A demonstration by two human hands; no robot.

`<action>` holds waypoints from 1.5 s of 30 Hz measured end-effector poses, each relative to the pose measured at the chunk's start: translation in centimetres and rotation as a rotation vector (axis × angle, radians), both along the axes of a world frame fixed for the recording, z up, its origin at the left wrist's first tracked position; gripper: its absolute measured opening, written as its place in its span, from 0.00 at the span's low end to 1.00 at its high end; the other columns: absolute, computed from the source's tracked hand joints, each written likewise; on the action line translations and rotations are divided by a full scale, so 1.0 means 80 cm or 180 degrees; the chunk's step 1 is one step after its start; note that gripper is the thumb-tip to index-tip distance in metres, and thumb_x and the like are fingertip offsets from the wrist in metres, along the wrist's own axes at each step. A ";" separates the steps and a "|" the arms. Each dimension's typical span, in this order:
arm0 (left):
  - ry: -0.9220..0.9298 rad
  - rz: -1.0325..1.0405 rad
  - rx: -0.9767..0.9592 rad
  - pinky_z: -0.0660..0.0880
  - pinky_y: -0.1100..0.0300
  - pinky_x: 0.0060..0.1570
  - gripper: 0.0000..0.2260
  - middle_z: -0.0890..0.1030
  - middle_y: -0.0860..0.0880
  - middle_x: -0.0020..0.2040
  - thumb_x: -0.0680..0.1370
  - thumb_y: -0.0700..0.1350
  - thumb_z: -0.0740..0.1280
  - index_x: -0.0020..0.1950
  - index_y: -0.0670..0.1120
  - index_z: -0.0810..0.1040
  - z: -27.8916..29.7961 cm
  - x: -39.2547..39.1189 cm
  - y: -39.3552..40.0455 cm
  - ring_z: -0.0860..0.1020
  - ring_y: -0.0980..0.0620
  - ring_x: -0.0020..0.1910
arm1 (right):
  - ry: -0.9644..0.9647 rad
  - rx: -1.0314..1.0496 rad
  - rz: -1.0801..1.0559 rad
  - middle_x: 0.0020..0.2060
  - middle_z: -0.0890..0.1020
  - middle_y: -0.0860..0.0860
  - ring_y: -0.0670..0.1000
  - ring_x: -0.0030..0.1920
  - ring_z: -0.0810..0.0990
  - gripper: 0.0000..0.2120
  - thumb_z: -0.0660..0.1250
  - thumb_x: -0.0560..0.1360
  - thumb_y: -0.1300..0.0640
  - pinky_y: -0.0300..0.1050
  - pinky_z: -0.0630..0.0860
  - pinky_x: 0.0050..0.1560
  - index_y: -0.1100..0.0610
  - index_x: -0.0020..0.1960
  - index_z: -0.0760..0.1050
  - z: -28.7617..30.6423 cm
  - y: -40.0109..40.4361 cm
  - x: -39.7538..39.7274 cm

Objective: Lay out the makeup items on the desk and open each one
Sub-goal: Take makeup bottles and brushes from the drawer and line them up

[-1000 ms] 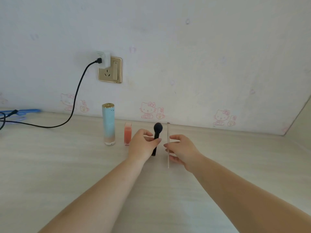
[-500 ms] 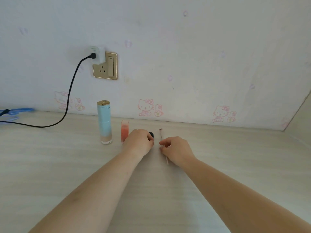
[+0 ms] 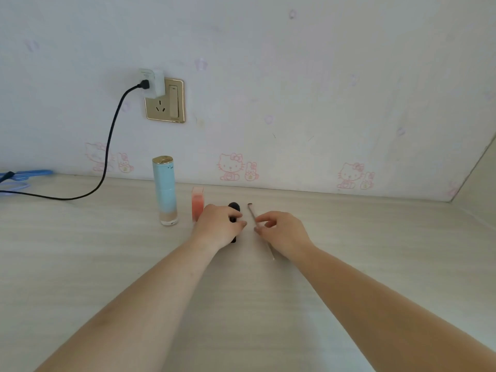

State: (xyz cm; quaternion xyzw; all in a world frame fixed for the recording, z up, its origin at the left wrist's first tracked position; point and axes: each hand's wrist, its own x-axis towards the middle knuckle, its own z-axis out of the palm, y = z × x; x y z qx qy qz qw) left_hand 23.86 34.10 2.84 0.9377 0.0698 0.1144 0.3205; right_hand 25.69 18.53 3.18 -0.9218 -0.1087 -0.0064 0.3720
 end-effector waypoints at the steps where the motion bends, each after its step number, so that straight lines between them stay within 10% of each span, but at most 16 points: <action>1: -0.0050 0.0003 -0.0117 0.70 0.59 0.58 0.15 0.80 0.49 0.59 0.75 0.52 0.67 0.60 0.50 0.80 0.002 -0.004 0.000 0.74 0.51 0.61 | 0.0048 0.0293 -0.0057 0.45 0.78 0.44 0.43 0.44 0.75 0.10 0.67 0.73 0.50 0.35 0.68 0.43 0.45 0.54 0.79 0.002 -0.003 -0.003; 8: -0.0523 -0.0233 -0.1330 0.70 0.65 0.38 0.06 0.78 0.54 0.42 0.74 0.46 0.70 0.50 0.51 0.80 0.027 -0.055 -0.029 0.74 0.56 0.37 | 0.0635 0.2495 -0.0278 0.36 0.77 0.44 0.43 0.36 0.74 0.06 0.68 0.74 0.56 0.35 0.73 0.33 0.47 0.49 0.81 0.028 -0.043 -0.057; 12: -0.0268 -0.0855 -0.1605 0.76 0.60 0.46 0.05 0.79 0.58 0.42 0.73 0.48 0.71 0.46 0.59 0.79 0.056 -0.093 -0.067 0.78 0.59 0.40 | 0.0724 0.2687 -0.0080 0.41 0.79 0.46 0.43 0.42 0.79 0.06 0.69 0.74 0.58 0.35 0.77 0.37 0.49 0.49 0.81 0.045 -0.093 -0.105; 21: 0.0029 -0.1985 -0.1773 0.77 0.48 0.52 0.06 0.80 0.57 0.41 0.70 0.48 0.73 0.45 0.57 0.82 0.081 -0.169 -0.216 0.78 0.59 0.40 | 0.0659 0.2455 -0.0343 0.40 0.78 0.47 0.43 0.44 0.79 0.08 0.68 0.74 0.62 0.37 0.78 0.43 0.51 0.49 0.81 0.056 -0.275 -0.226; 32: 0.1208 -0.3138 -0.1475 0.74 0.71 0.46 0.10 0.81 0.51 0.50 0.72 0.47 0.73 0.53 0.53 0.80 0.017 -0.266 -0.430 0.79 0.59 0.46 | 0.0689 0.1681 -0.1014 0.40 0.78 0.45 0.40 0.39 0.76 0.08 0.68 0.74 0.59 0.33 0.76 0.41 0.47 0.49 0.79 0.012 -0.480 -0.367; 45: 0.2118 -0.2824 -0.0557 0.75 0.63 0.44 0.14 0.80 0.52 0.49 0.71 0.49 0.73 0.54 0.51 0.77 -0.117 -0.290 -0.486 0.78 0.56 0.42 | 0.2518 -0.0016 -0.0295 0.45 0.83 0.39 0.37 0.47 0.81 0.13 0.61 0.74 0.59 0.35 0.78 0.46 0.46 0.49 0.81 -0.083 -0.535 -0.388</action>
